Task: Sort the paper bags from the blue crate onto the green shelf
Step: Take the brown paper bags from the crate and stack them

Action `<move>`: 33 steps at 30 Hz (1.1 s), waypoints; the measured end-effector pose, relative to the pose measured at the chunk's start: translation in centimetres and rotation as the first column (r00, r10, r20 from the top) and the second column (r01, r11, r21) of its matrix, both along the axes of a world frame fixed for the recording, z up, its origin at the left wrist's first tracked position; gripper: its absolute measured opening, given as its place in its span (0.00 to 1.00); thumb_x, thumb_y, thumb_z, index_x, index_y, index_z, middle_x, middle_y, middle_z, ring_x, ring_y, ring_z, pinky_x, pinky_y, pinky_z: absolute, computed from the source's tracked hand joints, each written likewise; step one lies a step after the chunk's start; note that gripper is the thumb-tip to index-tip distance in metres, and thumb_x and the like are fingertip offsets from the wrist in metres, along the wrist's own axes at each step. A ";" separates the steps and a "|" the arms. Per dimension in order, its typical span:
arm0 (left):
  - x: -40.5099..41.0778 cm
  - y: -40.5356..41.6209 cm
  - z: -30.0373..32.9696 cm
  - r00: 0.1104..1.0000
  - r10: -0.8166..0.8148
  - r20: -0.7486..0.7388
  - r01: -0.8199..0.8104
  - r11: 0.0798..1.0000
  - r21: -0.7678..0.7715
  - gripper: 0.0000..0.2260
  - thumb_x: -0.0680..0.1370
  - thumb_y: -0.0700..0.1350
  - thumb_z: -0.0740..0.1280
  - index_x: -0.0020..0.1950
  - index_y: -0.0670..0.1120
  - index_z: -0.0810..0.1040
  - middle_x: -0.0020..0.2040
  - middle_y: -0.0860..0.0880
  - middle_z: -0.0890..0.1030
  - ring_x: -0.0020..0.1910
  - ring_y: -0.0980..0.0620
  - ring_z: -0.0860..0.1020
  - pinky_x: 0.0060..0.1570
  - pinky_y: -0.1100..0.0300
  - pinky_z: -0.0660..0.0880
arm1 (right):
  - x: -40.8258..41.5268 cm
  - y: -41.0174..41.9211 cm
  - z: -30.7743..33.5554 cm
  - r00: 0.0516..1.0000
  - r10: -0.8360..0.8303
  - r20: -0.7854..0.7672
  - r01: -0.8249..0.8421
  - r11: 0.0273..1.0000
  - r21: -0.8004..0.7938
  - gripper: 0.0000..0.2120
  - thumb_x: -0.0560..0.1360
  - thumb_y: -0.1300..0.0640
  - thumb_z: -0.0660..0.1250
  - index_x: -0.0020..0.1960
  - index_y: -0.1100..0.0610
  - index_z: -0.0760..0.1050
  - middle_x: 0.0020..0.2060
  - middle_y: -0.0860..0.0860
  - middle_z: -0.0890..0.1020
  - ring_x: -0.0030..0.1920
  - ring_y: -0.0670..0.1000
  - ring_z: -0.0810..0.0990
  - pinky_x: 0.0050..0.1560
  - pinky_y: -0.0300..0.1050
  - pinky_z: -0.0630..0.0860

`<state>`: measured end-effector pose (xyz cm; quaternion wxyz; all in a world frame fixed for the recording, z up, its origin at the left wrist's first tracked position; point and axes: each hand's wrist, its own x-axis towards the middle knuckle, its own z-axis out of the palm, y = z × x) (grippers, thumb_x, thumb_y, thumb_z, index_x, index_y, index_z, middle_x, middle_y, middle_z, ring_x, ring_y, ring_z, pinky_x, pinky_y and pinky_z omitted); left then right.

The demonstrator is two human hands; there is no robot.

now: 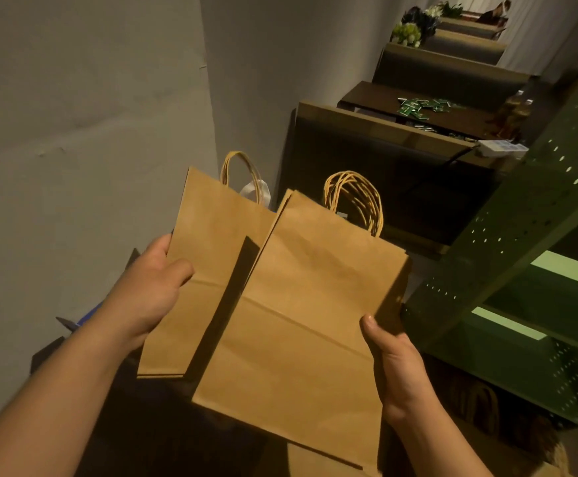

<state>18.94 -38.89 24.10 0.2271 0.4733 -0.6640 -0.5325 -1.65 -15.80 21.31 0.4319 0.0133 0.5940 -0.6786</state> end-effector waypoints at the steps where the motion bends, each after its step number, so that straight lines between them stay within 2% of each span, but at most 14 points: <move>1: 0.0 0.1 0.6 1.000 -0.007 -0.029 0.007 1.000 0.000 0.11 0.83 0.44 0.62 0.61 0.59 0.75 0.47 0.51 0.86 0.48 0.44 0.85 0.45 0.44 0.81 | -0.1 -0.1 0.4 1.000 0.000 -0.010 0.000 1.000 -0.009 0.10 0.79 0.58 0.68 0.56 0.62 0.71 0.40 0.56 0.80 0.25 0.48 0.82 0.21 0.36 0.75; 4: 0.2 0.0 1.6 0.992 -0.025 -0.121 0.026 1.000 0.007 0.12 0.83 0.44 0.63 0.57 0.63 0.77 0.48 0.50 0.86 0.50 0.43 0.85 0.51 0.37 0.82 | -0.3 -0.6 1.5 0.999 0.032 -0.024 -0.033 0.998 -0.061 0.08 0.79 0.58 0.68 0.53 0.62 0.75 0.40 0.56 0.83 0.29 0.47 0.84 0.25 0.36 0.77; 7: 0.2 0.1 2.4 0.977 -0.021 -0.212 0.030 0.999 0.036 0.14 0.82 0.43 0.64 0.54 0.63 0.80 0.48 0.48 0.86 0.50 0.41 0.85 0.50 0.38 0.80 | -0.7 -1.1 1.7 0.999 0.037 -0.014 -0.039 0.989 -0.143 0.18 0.76 0.56 0.69 0.63 0.64 0.78 0.49 0.59 0.87 0.47 0.58 0.87 0.49 0.54 0.83; 8: 0.1 0.2 2.5 0.971 -0.027 -0.238 0.041 0.998 0.051 0.14 0.82 0.42 0.63 0.55 0.63 0.80 0.48 0.47 0.87 0.50 0.41 0.85 0.49 0.40 0.80 | -0.8 -1.2 1.8 0.999 0.025 -0.036 -0.030 0.989 -0.145 0.18 0.76 0.56 0.69 0.63 0.63 0.78 0.50 0.57 0.87 0.49 0.57 0.87 0.52 0.54 0.82; 11: -0.5 1.0 2.1 0.961 -0.053 -0.271 0.088 0.989 0.119 0.16 0.82 0.40 0.63 0.57 0.62 0.81 0.49 0.46 0.87 0.50 0.41 0.85 0.47 0.41 0.79 | -1.1 -1.6 1.9 0.994 -0.005 -0.106 -0.013 0.985 -0.171 0.08 0.79 0.61 0.67 0.57 0.59 0.79 0.42 0.48 0.89 0.43 0.45 0.87 0.40 0.35 0.80; 14: -1.4 1.8 1.0 0.953 -0.055 -0.298 0.122 0.969 0.213 0.13 0.83 0.42 0.63 0.56 0.60 0.82 0.51 0.46 0.87 0.51 0.40 0.85 0.49 0.41 0.80 | -1.0 -1.9 1.7 0.991 -0.031 -0.134 0.008 0.985 -0.174 0.08 0.77 0.61 0.68 0.56 0.55 0.78 0.42 0.44 0.88 0.43 0.41 0.86 0.49 0.36 0.74; 17: -2.2 3.6 0.6 0.946 -0.064 -0.318 0.163 0.942 0.295 0.07 0.83 0.55 0.63 0.59 0.61 0.77 0.51 0.50 0.88 0.49 0.47 0.87 0.49 0.45 0.81 | -1.0 -1.8 1.3 0.988 -0.007 -0.152 -0.007 0.995 -0.095 0.09 0.75 0.59 0.71 0.55 0.56 0.78 0.41 0.45 0.88 0.41 0.41 0.86 0.47 0.38 0.72; 20: -2.4 4.6 -0.5 0.948 -0.142 -0.284 0.228 0.928 0.296 0.36 0.69 0.71 0.72 0.72 0.56 0.72 0.63 0.51 0.84 0.61 0.45 0.83 0.61 0.40 0.79 | -0.9 -1.6 0.9 0.984 0.032 -0.176 -0.029 0.999 0.019 0.09 0.76 0.57 0.72 0.53 0.60 0.79 0.40 0.53 0.86 0.40 0.50 0.85 0.41 0.38 0.71; 21: -2.5 4.9 -0.7 0.943 -0.158 -0.294 0.246 0.925 0.291 0.39 0.66 0.71 0.76 0.73 0.56 0.72 0.64 0.51 0.84 0.62 0.45 0.83 0.62 0.39 0.78 | -0.8 -1.4 0.8 0.978 0.060 -0.197 -0.045 0.996 0.081 0.10 0.76 0.55 0.72 0.51 0.61 0.79 0.37 0.54 0.83 0.38 0.51 0.81 0.39 0.40 0.70; 23: -2.7 5.4 -0.8 0.923 -0.179 -0.341 0.284 0.914 0.289 0.28 0.69 0.57 0.78 0.67 0.56 0.75 0.58 0.51 0.86 0.57 0.46 0.85 0.56 0.44 0.81 | -0.6 -1.2 0.7 0.965 0.108 -0.240 -0.061 0.979 0.195 0.13 0.77 0.52 0.72 0.48 0.62 0.77 0.32 0.54 0.77 0.33 0.52 0.75 0.34 0.42 0.68; 25: -2.8 5.6 -1.1 0.923 -0.181 -0.340 0.284 0.916 0.284 0.26 0.71 0.51 0.76 0.68 0.55 0.75 0.58 0.52 0.86 0.58 0.47 0.85 0.56 0.47 0.81 | -0.5 -1.0 0.4 0.958 0.125 -0.260 -0.063 0.971 0.232 0.13 0.78 0.50 0.71 0.48 0.61 0.76 0.36 0.56 0.77 0.36 0.54 0.76 0.36 0.45 0.70; 29: -2.5 5.3 -3.1 0.916 -0.215 -0.339 0.313 0.911 0.269 0.47 0.65 0.64 0.82 0.79 0.60 0.64 0.74 0.52 0.76 0.74 0.45 0.73 0.70 0.37 0.71 | -0.4 -0.7 -0.5 0.967 0.117 -0.225 -0.068 0.975 0.213 0.09 0.78 0.51 0.70 0.51 0.55 0.74 0.47 0.57 0.78 0.46 0.55 0.77 0.43 0.45 0.71; 31: -2.8 5.2 -3.9 0.910 -0.219 -0.351 0.330 0.896 0.297 0.49 0.64 0.65 0.82 0.80 0.61 0.63 0.75 0.51 0.74 0.74 0.45 0.73 0.71 0.37 0.71 | -0.6 -0.5 -1.2 0.973 0.104 -0.207 -0.064 0.979 0.193 0.09 0.78 0.52 0.70 0.53 0.56 0.76 0.49 0.56 0.79 0.49 0.54 0.76 0.44 0.44 0.69; 33: -3.4 5.8 -3.4 0.920 -0.209 -0.331 0.323 0.884 0.339 0.46 0.66 0.59 0.80 0.81 0.57 0.63 0.73 0.49 0.77 0.70 0.45 0.77 0.69 0.39 0.74 | -0.9 -0.4 -1.7 0.973 0.097 -0.211 -0.056 0.979 0.194 0.09 0.78 0.54 0.70 0.53 0.59 0.77 0.47 0.56 0.80 0.48 0.54 0.77 0.44 0.44 0.68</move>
